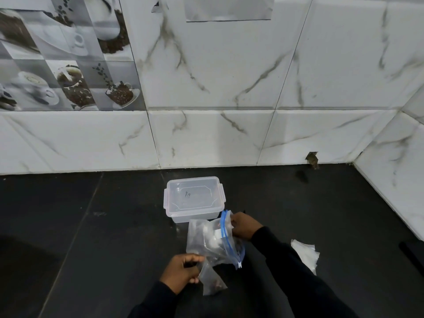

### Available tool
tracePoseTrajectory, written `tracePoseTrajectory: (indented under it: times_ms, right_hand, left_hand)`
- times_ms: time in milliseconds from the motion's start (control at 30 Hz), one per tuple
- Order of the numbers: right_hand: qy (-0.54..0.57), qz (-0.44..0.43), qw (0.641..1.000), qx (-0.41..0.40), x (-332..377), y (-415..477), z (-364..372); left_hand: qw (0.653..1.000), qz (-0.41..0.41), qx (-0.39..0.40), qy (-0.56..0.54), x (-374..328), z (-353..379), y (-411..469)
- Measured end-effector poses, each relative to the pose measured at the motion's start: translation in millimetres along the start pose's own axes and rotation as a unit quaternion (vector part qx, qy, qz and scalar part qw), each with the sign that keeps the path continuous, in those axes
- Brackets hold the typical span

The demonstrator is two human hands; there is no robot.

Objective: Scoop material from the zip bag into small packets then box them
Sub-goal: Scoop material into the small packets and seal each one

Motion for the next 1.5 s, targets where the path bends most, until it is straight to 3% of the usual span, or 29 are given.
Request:
tracePoseTrajectory:
  times_ms: [100,200,267,333,400,500,633,733,800,1000,1100,1300,1500]
  right_hand:
    - [-0.032,-0.015,0.999,0.023,1,5,8]
    - [0.010,-0.013,1.000,0.011,-6,-3,1]
    - [0.042,-0.022,0.998,-0.034,-13,-13,-12]
    - [0.085,-0.030,0.987,-0.130,-13,-29,-33]
    - [0.153,-0.085,0.962,-0.211,0,-52,-50]
    - [0.187,-0.223,0.941,-0.175,51,-88,-58]
    - [0.067,-0.299,0.948,-0.090,109,-109,-46]
    - [-0.066,-0.287,0.945,-0.143,123,-97,-53]
    - [-0.078,-0.279,0.939,-0.183,132,-88,-72]
    - [0.060,-0.282,0.928,-0.236,163,-97,-155]
    - [0.146,-0.285,0.925,-0.204,170,-102,-180]
    - [0.326,-0.275,0.883,-0.197,160,-101,-202]
    - [0.362,-0.243,0.871,-0.228,136,-101,-193]
  left_hand:
    - [0.999,0.036,-0.038,-0.008,-8,-8,-9]
    - [0.992,0.095,-0.087,-0.004,-22,-25,-21]
    - [0.986,0.116,-0.117,0.022,-27,-38,-27]
    - [0.982,0.125,-0.130,0.060,-33,-47,-31]
    - [0.978,0.132,-0.126,0.099,-47,-49,-31]
    - [0.975,0.151,-0.121,0.106,-82,-48,-27]
    - [0.967,0.196,-0.127,0.100,-140,-43,-18]
    - [0.961,0.233,-0.122,0.084,-186,-39,-14]
    - [0.954,0.263,-0.122,0.077,-213,-40,-11]
    - [0.922,0.361,-0.122,0.069,-286,-49,-24]
    - [0.915,0.373,-0.099,0.117,-301,-42,-24]
    - [0.904,0.399,-0.140,0.060,-320,-37,-26]
    - [0.906,0.402,-0.130,0.034,-323,-15,-24]
Point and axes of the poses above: each hand's wrist, its own y-axis towards the middle knuckle, its own z-axis out of the palm, x = y × z, the point moved 8 cm from there along y, towards the middle knuckle, and after that the axes turned 4 degrees about z, right-handed, at the moved point
